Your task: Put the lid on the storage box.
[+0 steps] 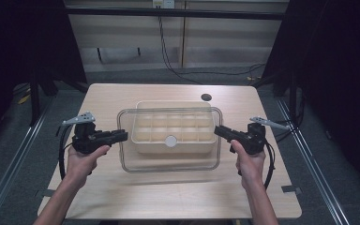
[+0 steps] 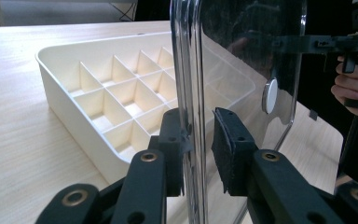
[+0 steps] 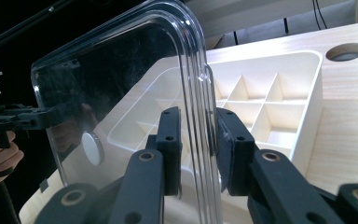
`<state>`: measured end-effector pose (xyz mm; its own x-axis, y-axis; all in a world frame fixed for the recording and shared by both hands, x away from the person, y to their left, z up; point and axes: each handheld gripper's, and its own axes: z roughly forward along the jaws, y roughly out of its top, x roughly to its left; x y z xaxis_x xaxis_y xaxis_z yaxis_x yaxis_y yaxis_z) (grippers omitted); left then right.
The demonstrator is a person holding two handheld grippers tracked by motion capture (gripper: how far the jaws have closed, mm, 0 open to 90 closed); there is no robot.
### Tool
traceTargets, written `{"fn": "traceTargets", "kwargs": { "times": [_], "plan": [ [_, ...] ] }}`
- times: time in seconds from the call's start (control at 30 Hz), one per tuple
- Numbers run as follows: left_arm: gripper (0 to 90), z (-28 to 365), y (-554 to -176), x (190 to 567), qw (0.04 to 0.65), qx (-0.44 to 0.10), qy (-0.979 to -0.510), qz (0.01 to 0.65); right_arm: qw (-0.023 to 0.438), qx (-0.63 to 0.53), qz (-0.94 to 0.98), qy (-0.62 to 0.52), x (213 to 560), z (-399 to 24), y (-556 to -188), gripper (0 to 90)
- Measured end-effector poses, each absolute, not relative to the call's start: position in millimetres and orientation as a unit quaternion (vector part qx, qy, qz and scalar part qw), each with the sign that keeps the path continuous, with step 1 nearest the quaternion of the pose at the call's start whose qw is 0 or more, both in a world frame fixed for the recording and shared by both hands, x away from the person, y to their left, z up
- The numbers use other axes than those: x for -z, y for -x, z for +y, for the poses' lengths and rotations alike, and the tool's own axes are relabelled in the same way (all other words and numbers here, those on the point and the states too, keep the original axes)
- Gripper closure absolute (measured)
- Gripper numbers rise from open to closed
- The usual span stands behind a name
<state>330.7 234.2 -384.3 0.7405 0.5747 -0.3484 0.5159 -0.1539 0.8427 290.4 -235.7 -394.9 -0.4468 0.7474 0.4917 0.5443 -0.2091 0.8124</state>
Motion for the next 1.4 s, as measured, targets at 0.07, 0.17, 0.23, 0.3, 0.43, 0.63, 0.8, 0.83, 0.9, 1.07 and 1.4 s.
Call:
{"fn": "traceTargets", "kwargs": {
  "times": [0.07, 0.17, 0.23, 0.3, 0.43, 0.63, 0.8, 0.83, 0.9, 1.07, 1.4],
  "plan": [
    [73.8, 233, -333, 383, 0.549, -0.026, -0.751, 0.366, 0.09, -0.578, 0.623, -0.519, 393, -236, -293, 73.4],
    [73.7, 230, -337, 382, 0.553, -0.023, -0.746, 0.371, 0.096, -0.572, 0.621, -0.527, 389, -236, -297, 72.9],
    [74.0, 229, -339, 381, 0.561, -0.017, -0.74, 0.371, 0.098, -0.574, 0.621, -0.525, 386, -237, -298, 72.8],
    [73.9, 227, -340, 379, 0.555, -0.025, -0.747, 0.365, 0.1, -0.576, 0.619, -0.524, 383, -240, -300, 72.8],
    [73.5, 225, -344, 375, 0.55, -0.033, -0.75, 0.366, 0.104, -0.578, 0.618, -0.523, 380, -241, -304, 72.7],
    [73.1, 226, -353, 370, 0.547, -0.041, -0.75, 0.371, 0.102, -0.579, 0.616, -0.525, 378, -238, -315, 72.6],
    [72.9, 229, -360, 365, 0.549, -0.043, -0.747, 0.374, 0.1, -0.58, 0.616, -0.523, 373, -235, -324, 72.6],
    [72.9, 230, -363, 365, 0.547, -0.044, -0.749, 0.372, 0.101, -0.58, 0.616, -0.523, 372, -235, -326, 72.7],
    [72.8, 230, -366, 363, 0.547, -0.045, -0.746, 0.376, 0.102, -0.579, 0.618, -0.522, 370, -234, -330, 72.6],
    [72.7, 230, -373, 361, 0.549, -0.047, -0.743, 0.379, 0.103, -0.578, 0.617, -0.524, 365, -233, -341, 72.6],
    [72.0, 225, -393, 361, 0.544, -0.046, -0.742, 0.389, 0.102, -0.574, 0.613, -0.533, 364, -234, -358, 72.5]
  ]
}}
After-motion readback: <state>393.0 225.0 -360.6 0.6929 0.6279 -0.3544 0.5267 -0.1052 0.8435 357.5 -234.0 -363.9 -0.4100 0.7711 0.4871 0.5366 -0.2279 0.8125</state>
